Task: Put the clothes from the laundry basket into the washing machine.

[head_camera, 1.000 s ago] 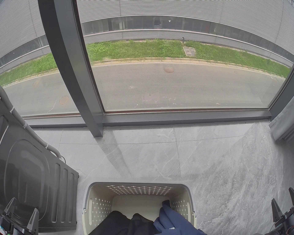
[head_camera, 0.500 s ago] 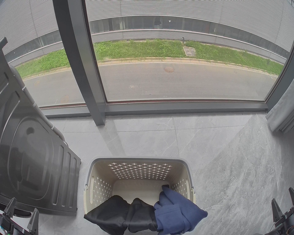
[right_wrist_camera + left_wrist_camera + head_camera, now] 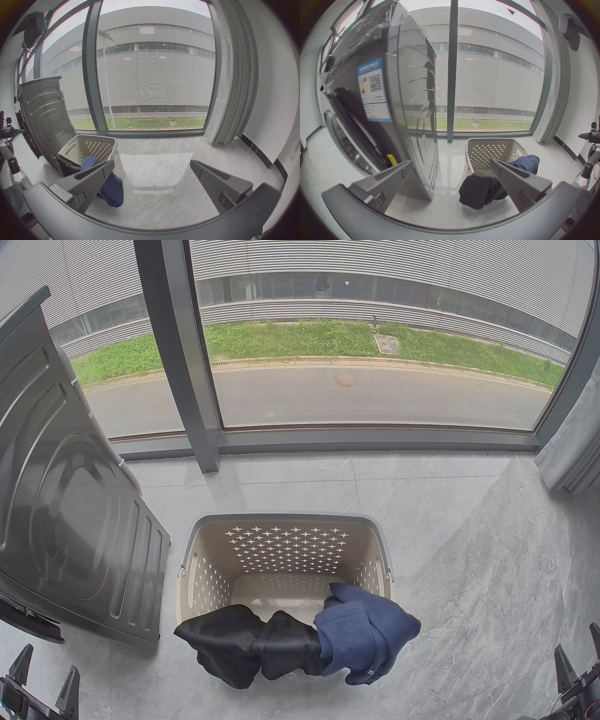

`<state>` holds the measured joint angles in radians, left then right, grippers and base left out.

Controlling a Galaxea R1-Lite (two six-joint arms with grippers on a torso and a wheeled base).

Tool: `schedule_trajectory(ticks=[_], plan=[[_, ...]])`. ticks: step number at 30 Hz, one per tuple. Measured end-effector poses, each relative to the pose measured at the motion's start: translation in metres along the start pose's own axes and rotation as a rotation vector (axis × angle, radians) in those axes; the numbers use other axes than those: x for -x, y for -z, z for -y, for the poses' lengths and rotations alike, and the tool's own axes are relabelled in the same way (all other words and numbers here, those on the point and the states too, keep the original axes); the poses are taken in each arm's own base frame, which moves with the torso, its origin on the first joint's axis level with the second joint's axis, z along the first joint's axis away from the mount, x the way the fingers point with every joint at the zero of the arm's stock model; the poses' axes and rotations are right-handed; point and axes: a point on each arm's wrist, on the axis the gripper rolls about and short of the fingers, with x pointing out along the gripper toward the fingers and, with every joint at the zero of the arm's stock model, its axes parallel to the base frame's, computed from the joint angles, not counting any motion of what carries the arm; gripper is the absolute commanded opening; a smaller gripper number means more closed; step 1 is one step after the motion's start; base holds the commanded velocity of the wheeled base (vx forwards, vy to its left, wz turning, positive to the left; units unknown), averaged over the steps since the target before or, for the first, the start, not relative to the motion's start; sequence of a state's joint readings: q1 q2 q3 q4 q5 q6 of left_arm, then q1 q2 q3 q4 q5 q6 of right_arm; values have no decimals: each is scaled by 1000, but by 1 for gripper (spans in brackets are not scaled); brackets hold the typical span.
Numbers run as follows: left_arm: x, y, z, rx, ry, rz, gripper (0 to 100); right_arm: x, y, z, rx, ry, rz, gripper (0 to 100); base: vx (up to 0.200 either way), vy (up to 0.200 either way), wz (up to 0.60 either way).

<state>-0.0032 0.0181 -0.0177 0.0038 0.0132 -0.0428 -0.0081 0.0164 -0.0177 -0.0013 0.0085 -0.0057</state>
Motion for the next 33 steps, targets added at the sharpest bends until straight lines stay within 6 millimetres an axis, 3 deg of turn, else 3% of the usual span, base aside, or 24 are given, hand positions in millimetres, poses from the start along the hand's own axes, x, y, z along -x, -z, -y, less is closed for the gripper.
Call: schedule_trajectory(ticks=[19, 28, 33], plan=[[0, 0, 0, 0, 0, 0, 100, 0, 0, 0, 0, 0, 0, 100, -200, 0, 0], [0, 0, 0, 0, -1, 1, 100, 0, 0, 0, 0, -2, 0, 100, 0, 0, 0], [0, 0, 0, 0, 0, 0, 100, 0, 0, 0, 0, -1, 0, 100, 0, 200, 0]])
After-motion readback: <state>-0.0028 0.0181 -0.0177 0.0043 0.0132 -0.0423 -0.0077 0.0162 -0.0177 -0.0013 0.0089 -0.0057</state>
